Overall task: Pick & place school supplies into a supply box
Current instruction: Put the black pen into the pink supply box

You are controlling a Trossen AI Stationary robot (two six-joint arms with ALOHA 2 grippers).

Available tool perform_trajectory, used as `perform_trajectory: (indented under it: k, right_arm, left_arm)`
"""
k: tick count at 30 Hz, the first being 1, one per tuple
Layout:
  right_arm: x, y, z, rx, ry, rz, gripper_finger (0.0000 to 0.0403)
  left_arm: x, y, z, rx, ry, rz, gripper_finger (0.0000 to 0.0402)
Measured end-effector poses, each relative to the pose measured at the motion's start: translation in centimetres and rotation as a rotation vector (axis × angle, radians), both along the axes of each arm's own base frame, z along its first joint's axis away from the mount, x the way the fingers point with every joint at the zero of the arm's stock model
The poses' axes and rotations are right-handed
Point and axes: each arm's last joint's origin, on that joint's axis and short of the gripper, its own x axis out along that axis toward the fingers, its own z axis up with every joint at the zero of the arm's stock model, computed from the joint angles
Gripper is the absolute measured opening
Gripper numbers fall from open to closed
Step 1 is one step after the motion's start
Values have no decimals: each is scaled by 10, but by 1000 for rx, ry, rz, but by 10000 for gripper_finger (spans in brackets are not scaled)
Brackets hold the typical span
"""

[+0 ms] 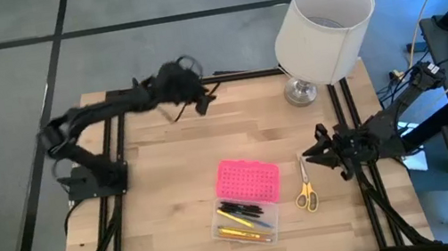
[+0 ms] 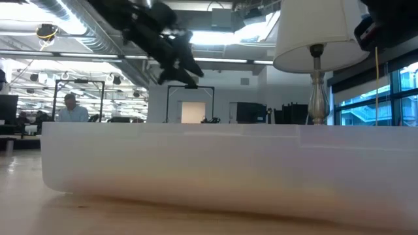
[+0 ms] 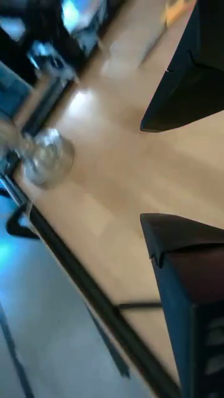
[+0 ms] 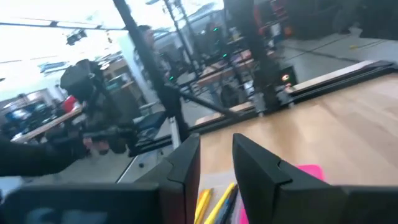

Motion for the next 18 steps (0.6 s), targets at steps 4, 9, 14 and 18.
perform_trajectory:
  k: [4, 9, 14, 18]
  right_arm:
    - [-1, -2, 1, 12, -4, -44, 98]
    - [-1, -2, 1, 13, -5, -44, 98]
    - [-1, -2, 1, 42, -2, -53, 98]
    - [-1, -4, 1, 47, 1, -99, 98]
  left_arm:
    - [23, 50, -4, -33, 183, 26, 216]
    - [51, 104, -6, -63, 306, 77, 216]
    - [64, 145, -20, -95, 353, 145, 216]
    - [67, 161, -37, -159, 365, 167, 216]
